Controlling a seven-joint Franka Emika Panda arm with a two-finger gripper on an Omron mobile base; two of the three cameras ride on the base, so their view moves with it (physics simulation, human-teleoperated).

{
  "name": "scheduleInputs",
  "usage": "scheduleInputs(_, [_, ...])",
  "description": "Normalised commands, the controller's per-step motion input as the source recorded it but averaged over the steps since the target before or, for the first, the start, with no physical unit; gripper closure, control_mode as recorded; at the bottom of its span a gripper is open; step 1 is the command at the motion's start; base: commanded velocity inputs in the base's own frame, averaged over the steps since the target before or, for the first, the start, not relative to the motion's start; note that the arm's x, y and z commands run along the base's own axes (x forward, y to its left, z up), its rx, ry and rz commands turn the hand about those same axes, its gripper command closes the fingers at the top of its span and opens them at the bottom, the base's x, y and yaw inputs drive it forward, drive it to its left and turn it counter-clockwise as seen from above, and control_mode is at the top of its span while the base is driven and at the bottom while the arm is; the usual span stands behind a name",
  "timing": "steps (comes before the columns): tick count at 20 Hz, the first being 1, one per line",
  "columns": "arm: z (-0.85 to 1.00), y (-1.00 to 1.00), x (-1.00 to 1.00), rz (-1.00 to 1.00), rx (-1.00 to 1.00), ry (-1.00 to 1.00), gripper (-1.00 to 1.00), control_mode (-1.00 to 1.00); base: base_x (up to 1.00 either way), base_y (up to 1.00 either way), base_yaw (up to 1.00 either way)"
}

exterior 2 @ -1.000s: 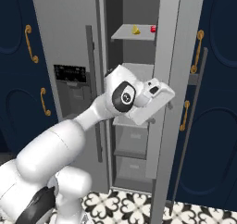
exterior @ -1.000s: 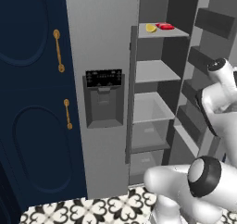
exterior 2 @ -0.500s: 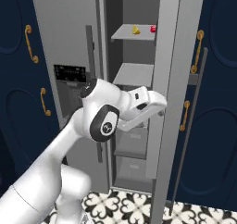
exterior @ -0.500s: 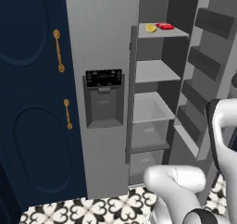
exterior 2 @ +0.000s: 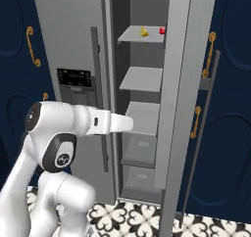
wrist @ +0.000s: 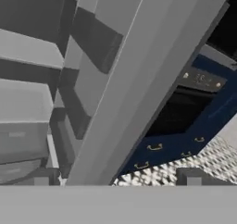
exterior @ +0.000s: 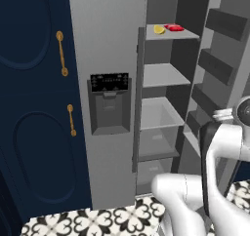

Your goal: Grab a lemon wedge from the fridge and one ice cube from the ice bowl, and put them in the glass of lemonade.

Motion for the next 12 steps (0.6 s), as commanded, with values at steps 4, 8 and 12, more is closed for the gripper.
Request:
scheduleInputs(4, [0.17, 1.0, -0.51, -0.02, 0.47, -0.13, -1.0, -1.0, 0.0, 0.0, 0.0])
scheduleInputs(8, [0.01, 0.96, -0.54, 0.06, 0.48, 0.0, -1.0, -1.0, 0.0, 0.0, 0.0])
scheduleInputs(12, [-0.25, 0.66, -0.2, 0.15, 0.37, 0.03, -1.0, -1.0, 0.0, 0.0, 0.0])
